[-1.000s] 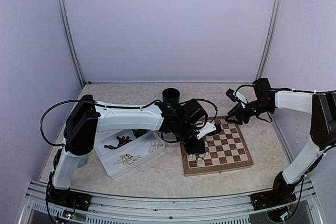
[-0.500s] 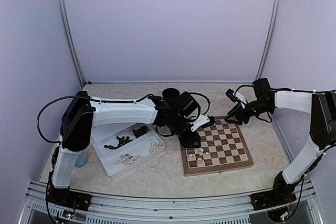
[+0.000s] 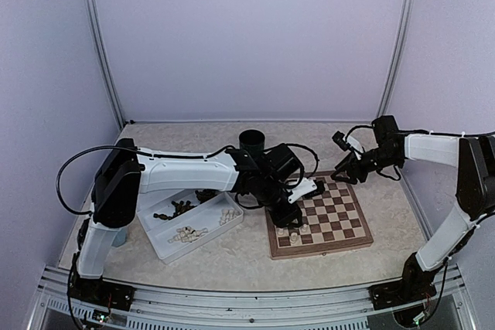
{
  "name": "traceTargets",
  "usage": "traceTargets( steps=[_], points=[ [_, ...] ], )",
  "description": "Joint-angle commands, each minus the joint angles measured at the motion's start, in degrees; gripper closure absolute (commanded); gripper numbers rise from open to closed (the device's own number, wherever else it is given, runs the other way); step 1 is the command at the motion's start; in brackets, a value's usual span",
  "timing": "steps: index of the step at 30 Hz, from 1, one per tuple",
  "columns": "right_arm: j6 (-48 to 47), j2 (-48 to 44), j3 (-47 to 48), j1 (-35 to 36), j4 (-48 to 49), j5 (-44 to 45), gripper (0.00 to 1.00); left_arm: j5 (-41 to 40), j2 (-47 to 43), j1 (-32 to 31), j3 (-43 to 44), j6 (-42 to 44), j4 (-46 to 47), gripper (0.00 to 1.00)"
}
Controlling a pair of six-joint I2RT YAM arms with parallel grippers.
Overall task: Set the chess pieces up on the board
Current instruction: Pick up the rook from the chessboard.
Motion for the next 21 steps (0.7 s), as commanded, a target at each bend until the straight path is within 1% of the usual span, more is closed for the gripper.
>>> traceTargets(
  steps=[1,8,9,12,14,17,21],
  points=[
    [-0.32,0.69,1.54,-0.39,-1.20,-0.54,0.51,-2.12,2.48,0.29,2.69,1.09,-0.11,0.63],
    [-0.35,0.83,1.56,-0.39,-1.36,-0.64,0.51,-1.57,4.10,0.45,4.65,1.14,0.21,0.65],
    [-0.35,0.79,1.59,-0.39,-1.36,-0.56,0.51,-1.39,4.24,0.44,4.90,1.11,0.15,0.67],
    [-0.34,0.65,1.48,-0.39,-1.34,-0.46,0.51,-0.78,4.44,0.46,5.04,1.14,-0.13,0.80],
    [-0.31,0.71,1.54,-0.40,-1.36,-0.53,0.51,-1.13,4.06,0.49,4.75,1.06,-0.42,0.85],
    [-0.35,0.78,1.59,-0.39,-1.33,-0.55,0.50,-3.14,1.47,0.59,3.00,0.96,-0.84,0.89],
    [-0.35,1.08,1.63,-0.39,-1.34,-0.73,0.50,-5.37,-4.65,1.13,-1.07,0.77,-0.70,0.90]
  ],
)
